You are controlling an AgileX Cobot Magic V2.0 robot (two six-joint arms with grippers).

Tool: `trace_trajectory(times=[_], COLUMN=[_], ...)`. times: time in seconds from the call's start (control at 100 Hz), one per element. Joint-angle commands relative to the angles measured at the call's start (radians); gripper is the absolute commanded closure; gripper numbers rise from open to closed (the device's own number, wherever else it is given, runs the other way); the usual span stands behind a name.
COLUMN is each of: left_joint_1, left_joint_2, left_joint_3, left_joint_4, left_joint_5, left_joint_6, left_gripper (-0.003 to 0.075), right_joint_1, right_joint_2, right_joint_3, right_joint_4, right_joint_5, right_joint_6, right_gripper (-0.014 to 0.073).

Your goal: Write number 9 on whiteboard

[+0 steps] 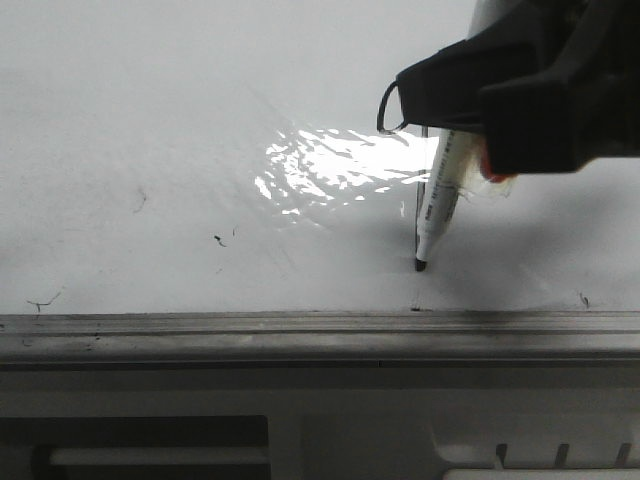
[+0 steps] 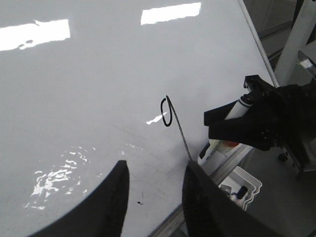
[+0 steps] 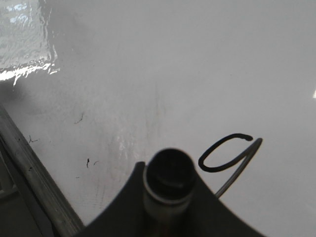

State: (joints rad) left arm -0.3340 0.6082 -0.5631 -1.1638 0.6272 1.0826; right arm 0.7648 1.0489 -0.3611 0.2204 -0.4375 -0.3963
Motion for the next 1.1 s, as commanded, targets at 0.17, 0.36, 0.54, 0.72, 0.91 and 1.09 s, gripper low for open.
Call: trace_trajectory(times=[0.17,0.36,0.54,0.72,0.91,1.09], left_joint_1=[-0.013,-0.116,-0.255,-0.374,-0.408,-0.408], left_joint_2=[0.009,0.116,0.266,0.407,0.491,0.500], left_joint_3=[-0.002,-0.002,-0.002,-0.002,-0.010,-0.010], left_joint_4=[-0.054,-0.165,-0.378,-0.623,-0.701,-0.701], left_joint_5=[0.012,0.105,0.156,0.156,0.192,0.196], left_joint_6=[0.000,0.187,0.549,0.755,0.822,0.822], left_gripper=[0.0484,0.0419,0.0389,0.0389,0.0390,0.0450], right_joint_1=[0.018,0.103,0.152,0.216,0.264,0.265], right_joint_2=[-0.069,-0.139,-0.124,-0.115,-0.094,-0.077], right_joint_3=[-0.079,-0.312,-0.436,-0.435,-0.433,-0.431], right_joint_4=[0.011,0.006,0.006,0.013,0.015,0.025], right_joint_5=[-0.031,0.382,0.597,0.598,0.601,0.601], right_joint_6=[-0.030,-0.030,-0.030,-0.030,-0.030,-0.030], right_gripper=[0.0667,0.0667,0.0667,0.0667,0.0667,0.0667])
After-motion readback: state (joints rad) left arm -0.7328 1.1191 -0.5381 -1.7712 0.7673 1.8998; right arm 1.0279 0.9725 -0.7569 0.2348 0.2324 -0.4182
